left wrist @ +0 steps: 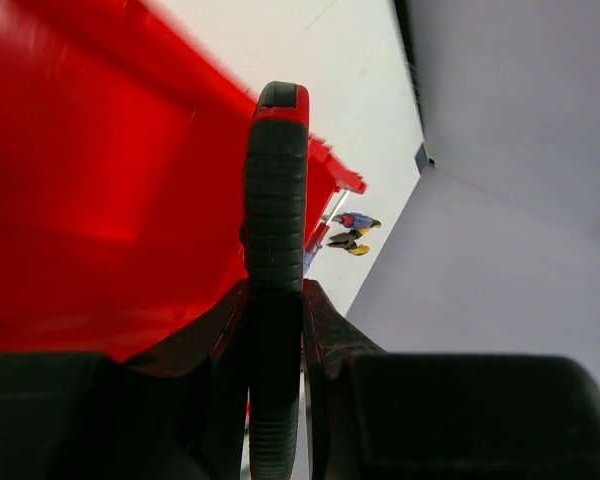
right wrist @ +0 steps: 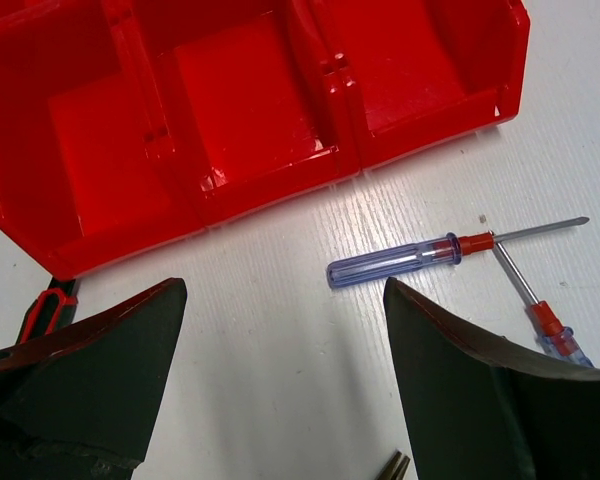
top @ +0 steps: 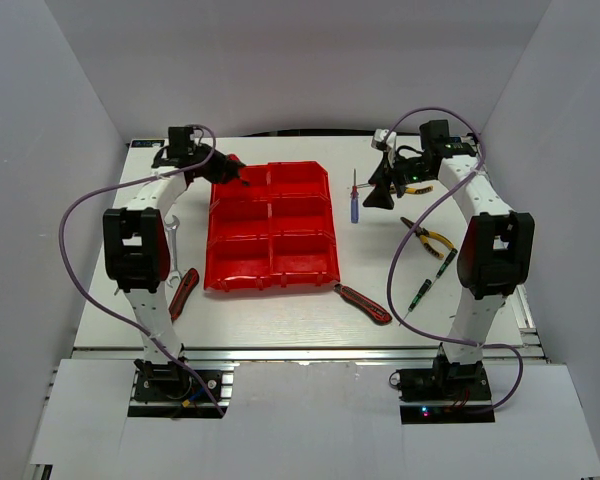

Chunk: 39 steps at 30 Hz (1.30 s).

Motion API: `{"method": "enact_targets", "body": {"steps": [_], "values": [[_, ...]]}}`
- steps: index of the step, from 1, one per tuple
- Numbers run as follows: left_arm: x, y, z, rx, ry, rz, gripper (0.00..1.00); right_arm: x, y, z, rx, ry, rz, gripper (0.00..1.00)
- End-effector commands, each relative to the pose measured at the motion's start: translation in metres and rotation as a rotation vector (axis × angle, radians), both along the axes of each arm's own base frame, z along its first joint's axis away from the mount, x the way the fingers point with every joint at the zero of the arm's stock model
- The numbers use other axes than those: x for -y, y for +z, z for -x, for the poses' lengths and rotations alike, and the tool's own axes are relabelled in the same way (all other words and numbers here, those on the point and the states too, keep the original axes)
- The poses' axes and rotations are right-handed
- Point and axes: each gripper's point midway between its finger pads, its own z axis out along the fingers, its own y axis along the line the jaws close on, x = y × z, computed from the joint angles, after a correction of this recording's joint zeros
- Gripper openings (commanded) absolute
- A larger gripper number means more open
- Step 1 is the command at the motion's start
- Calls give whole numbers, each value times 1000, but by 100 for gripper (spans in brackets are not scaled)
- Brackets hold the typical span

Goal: Sort the tools into containers

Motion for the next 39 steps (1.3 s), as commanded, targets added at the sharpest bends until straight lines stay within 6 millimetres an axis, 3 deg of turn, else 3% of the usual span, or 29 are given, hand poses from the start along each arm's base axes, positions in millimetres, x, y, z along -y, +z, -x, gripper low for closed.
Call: {"method": "enact_targets", "body": {"steps": [1, 7, 8, 14, 22, 28, 30, 31, 33, 34, 35, 36, 38, 39], "values": [[14, 20, 12, -139, 154, 38, 16, -1, 24, 2, 59, 5, -34, 86], [8, -6, 12, -261, 253, 18, 21, -1, 26, 3, 54, 6, -42, 86], [7, -2, 8, -253, 266, 21, 23, -1, 26, 4, 56, 7, -42, 86], [11, -18, 6, -302, 261, 43, 38, -1, 25, 7, 52, 4, -46, 86], [18, -21, 8, -295, 233, 82, 46, -2, 25, 12, 62, 24, -46, 86], [22, -5, 10, -228, 213, 122, 52, -4, 24, 20, 61, 58, -42, 86], [24, 15, 9, -158, 195, 138, 53, -6, 23, 28, 61, 84, -28, 86], [25, 13, 13, -140, 168, 135, 53, -10, 22, 33, 62, 107, -21, 86], [26, 42, 11, -15, 138, 151, 54, -13, 18, 51, 59, 175, 7, 86], [25, 50, 14, 31, 109, 146, 69, -19, 13, 61, 54, 215, 33, 86], [25, 56, 16, 116, 77, 132, 98, -20, 10, 74, 40, 250, 57, 85], [23, 76, 22, 199, 48, 119, 98, -22, 1, 86, 14, 268, 80, 84], [17, 82, 31, 282, 19, 98, 98, -27, -3, 99, 22, 279, 136, 82], [10, 95, 37, 332, 11, 75, 98, -27, -20, 113, -10, 282, 183, 82]]}}
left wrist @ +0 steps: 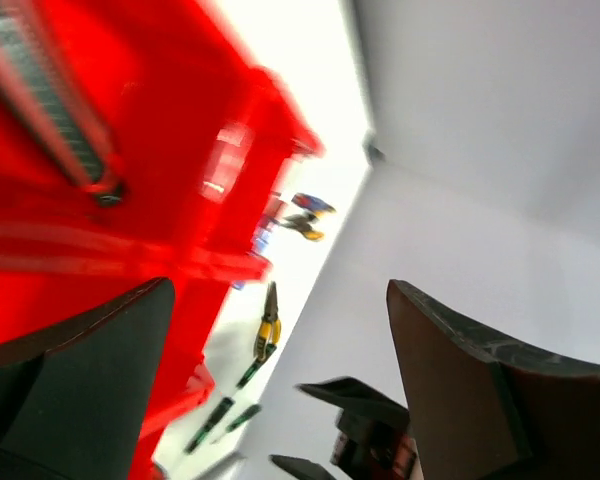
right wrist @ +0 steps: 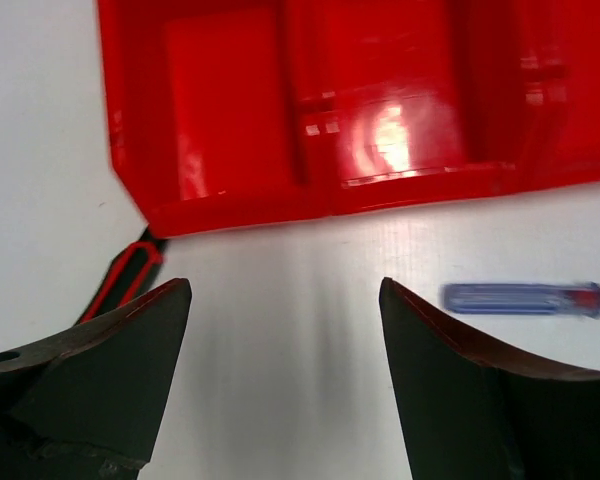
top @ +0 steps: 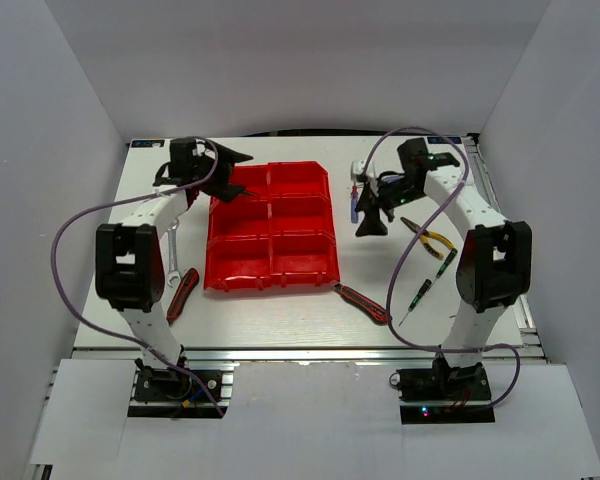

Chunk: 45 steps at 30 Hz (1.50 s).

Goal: Sort the tools into containers

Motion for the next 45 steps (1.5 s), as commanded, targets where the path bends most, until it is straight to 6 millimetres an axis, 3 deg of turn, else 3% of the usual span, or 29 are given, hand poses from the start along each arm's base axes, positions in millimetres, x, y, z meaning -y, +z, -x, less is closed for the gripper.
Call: {"method": "enact_targets", "body": {"steps": [1, 3, 5, 6, 7, 9, 10, 13, 21, 25, 33, 40, 43, 45], "values": [[-12, 92, 10, 376, -74, -64, 98, -3, -9, 45, 5, 54, 113, 82], [-20, 86, 20, 396, -101, -129, 98, -1, -14, 51, 27, 16, 170, 83], [-31, 100, 33, 449, -106, -176, 98, -3, -23, 66, -1, 18, 195, 83], [-45, 94, 38, 443, -89, -194, 98, -3, -26, 70, -32, -14, 214, 83], [-60, 107, 45, 480, -60, -210, 98, -5, -33, 77, -47, -15, 225, 83], [-75, 104, 56, 489, -42, -233, 98, -3, -38, 81, -44, -57, 264, 89], [-91, 107, 60, 507, -15, -263, 98, -9, -46, 89, -68, -78, 275, 89], [-116, 113, 77, 530, 22, -335, 98, -10, -53, 98, -76, -165, 321, 89], [-150, 107, 114, 425, 114, -551, 98, 4, -91, 122, -6, -366, 412, 89], [-154, 99, 136, 389, 130, -600, 98, 20, -108, 126, 21, -410, 467, 89], [-146, 95, 161, 394, 137, -573, 98, 19, -138, 142, -32, -395, 501, 86], [-147, 98, 163, 395, 148, -574, 98, 31, -155, 160, -30, -356, 554, 72], [-147, 93, 163, 383, 151, -567, 98, 36, -158, 164, -13, -335, 571, 59], [-147, 89, 162, 374, 149, -562, 98, 33, -155, 166, -8, -311, 561, 46]]}}
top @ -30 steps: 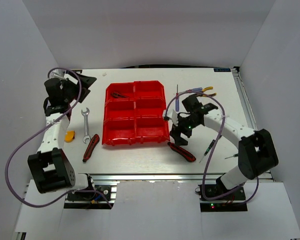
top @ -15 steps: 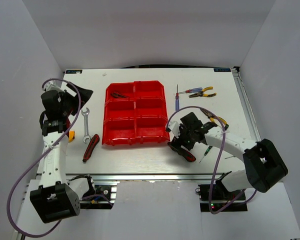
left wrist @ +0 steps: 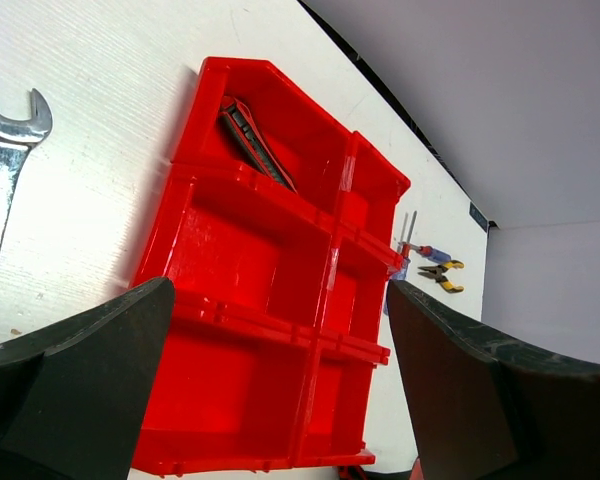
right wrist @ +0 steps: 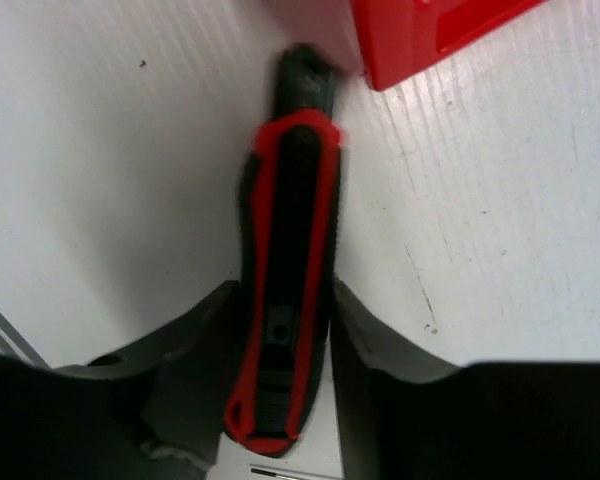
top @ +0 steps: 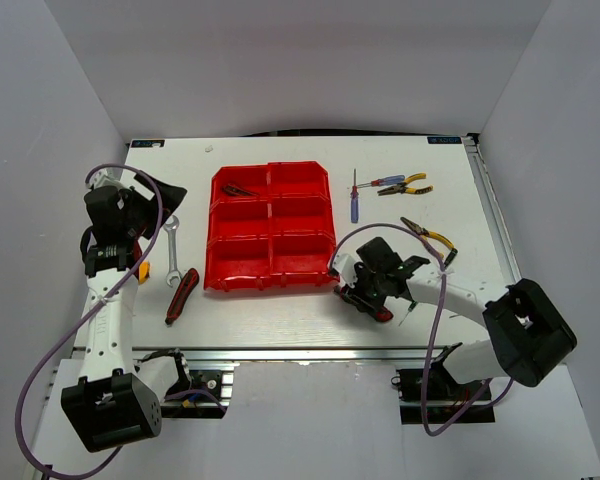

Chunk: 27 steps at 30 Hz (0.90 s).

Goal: Sort the tools into containers

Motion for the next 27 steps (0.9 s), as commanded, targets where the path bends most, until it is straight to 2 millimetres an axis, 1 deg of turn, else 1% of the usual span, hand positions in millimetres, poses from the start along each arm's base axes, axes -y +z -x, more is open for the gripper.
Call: {"method": "enact_targets", "body": {"steps": [1, 2, 4, 6, 7, 8, 11, 12, 13, 14, 15, 16, 17, 18, 19, 20, 21, 22, 23, 24, 25, 26, 27], "values": [[-1, 0, 3, 7, 11, -2, 98, 11, -9, 11, -4, 64, 49, 41], [-1, -2, 3, 1, 10, -2, 98, 8, -6, 15, -20, 95, 33, 36], [-1, -6, 2, -7, 11, 1, 98, 4, 3, 18, 0, 166, 3, 31], [-2, -8, 0, -10, 11, 2, 98, -4, 14, 26, 42, 365, -45, 24], [-2, -9, -1, -11, 11, 3, 98, -6, 17, 32, 26, 377, -70, 24], [-2, -11, -1, -14, 9, 0, 98, -5, 22, 37, 40, 504, -64, 21], [-3, -10, -3, -11, 13, -5, 98, -13, 37, 49, 54, 677, -123, 13], [-4, -11, -4, -11, 13, -7, 98, -15, 44, 50, 71, 780, -123, 11], [-4, -11, -4, -12, 12, -11, 98, -18, 49, 51, 80, 819, -140, 9], [-4, -12, -4, -14, 11, -12, 98, -26, 57, 51, 88, 847, -180, 7], [-4, -12, -4, -13, 10, -16, 98, -36, 70, 46, 112, 902, -201, 7], [-4, -12, -4, -13, 5, -20, 98, -46, 80, 44, 120, 919, -244, 6], [-4, -13, -3, -12, 3, -25, 98, -54, 89, 39, 136, 925, -265, 5], [-4, -12, -3, -9, -3, -36, 98, -62, 93, 32, 132, 914, -278, 5], [-4, -12, -2, -6, -10, -45, 98, -80, 117, 16, 199, 920, -316, 4], [-4, -12, -2, -6, -13, -50, 98, -89, 129, 7, 226, 915, -331, 4], [-4, -12, -1, -5, -18, -62, 98, -100, 132, -3, 224, 905, -344, 4], [-4, -12, -1, -4, -22, -72, 98, -118, 165, -20, 285, 877, -394, 3], [-4, -12, 0, -5, -23, -76, 98, -130, 168, -31, 269, 860, -410, 3], [-4, -12, 0, -6, -24, -80, 98, -141, 181, -40, 281, 842, -435, 2], [-5, -11, 0, -4, -26, -94, 98, -158, 215, -56, 314, 780, -484, 2], [-5, -12, 1, -10, -31, -98, 98, -174, 217, -75, 324, 747, -501, 2], [-5, -10, 1, -6, -34, -108, 98, -184, 226, -90, 340, 709, -515, 2]]}}
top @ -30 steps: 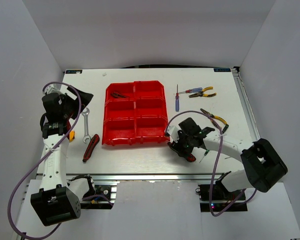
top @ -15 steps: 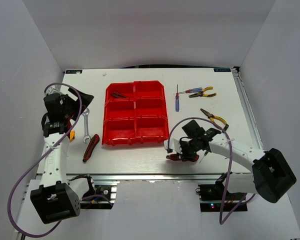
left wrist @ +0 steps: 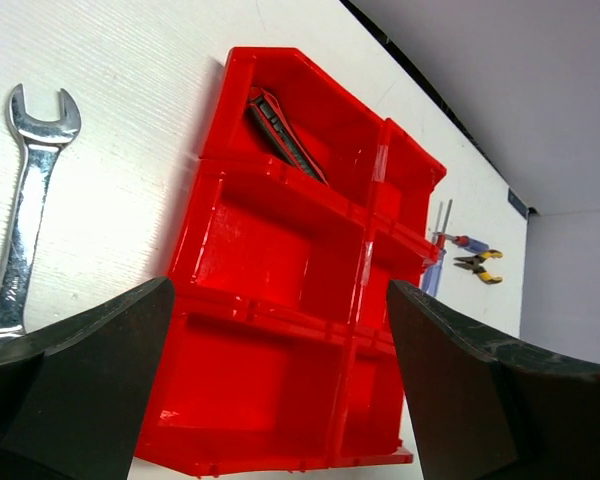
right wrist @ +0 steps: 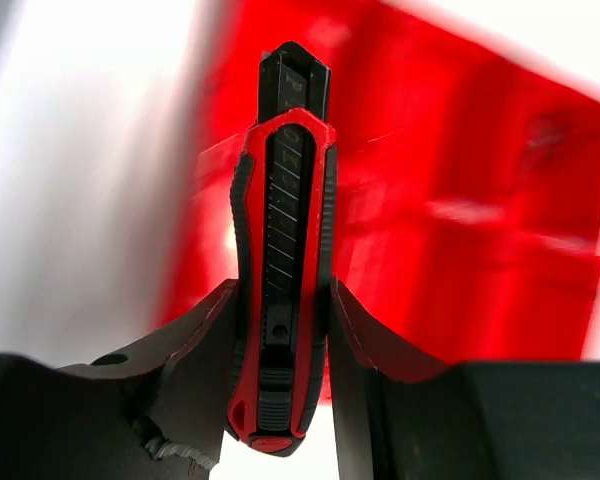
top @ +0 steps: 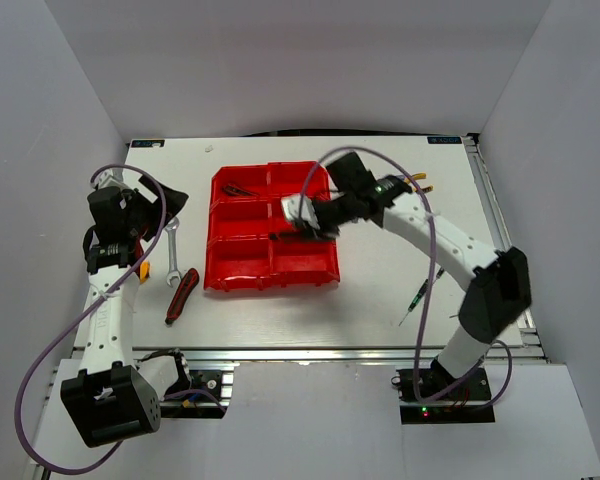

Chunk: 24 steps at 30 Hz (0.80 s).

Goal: Sort the tools into containers

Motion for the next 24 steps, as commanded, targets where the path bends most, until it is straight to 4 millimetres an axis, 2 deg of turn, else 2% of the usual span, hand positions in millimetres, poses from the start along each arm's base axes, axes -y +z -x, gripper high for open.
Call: {"method": "enact_targets", "body": {"steps": [1, 2, 4, 5, 6, 7, 8, 9, 14, 15, 18, 19, 24], "values": [[-2, 9, 3, 28, -20, -64, 98, -50, 72, -49, 4, -135, -186, 2], [-2, 8, 4, 20, -24, -65, 98, -69, 62, -74, 4, -173, -195, 2], [-1, 13, 5, 29, -41, -87, 98, -86, 70, -109, 9, -265, -214, 3], [-1, 12, 6, 20, -51, -95, 98, -106, 78, -135, 31, -285, -245, 3], [0, 12, 7, 17, -57, -99, 98, -116, 84, -146, 44, -299, -264, 4], [-1, 14, 8, 18, -56, -104, 98, -124, 84, -159, 64, -325, -275, 5], [-1, 11, 11, 0, -61, -112, 98, -134, 77, -173, 77, -340, -284, 5], [0, 11, 13, -4, -63, -115, 98, -144, 81, -182, 123, -343, -326, 6], [-2, 3, 27, -61, -59, -135, 98, -161, 56, -210, 212, -413, -397, 8], [-2, 1, 29, -69, -57, -139, 98, -165, 62, -216, 218, -431, -438, 8], [-2, -3, 37, -93, -51, -145, 98, -171, 54, -225, 221, -460, -468, 9], [-3, -3, 39, -95, -47, -146, 98, -174, 64, -229, 232, -467, -515, 9], [-3, -6, 49, -126, -40, -149, 98, -182, 65, -235, 219, -492, -595, 12]]}}
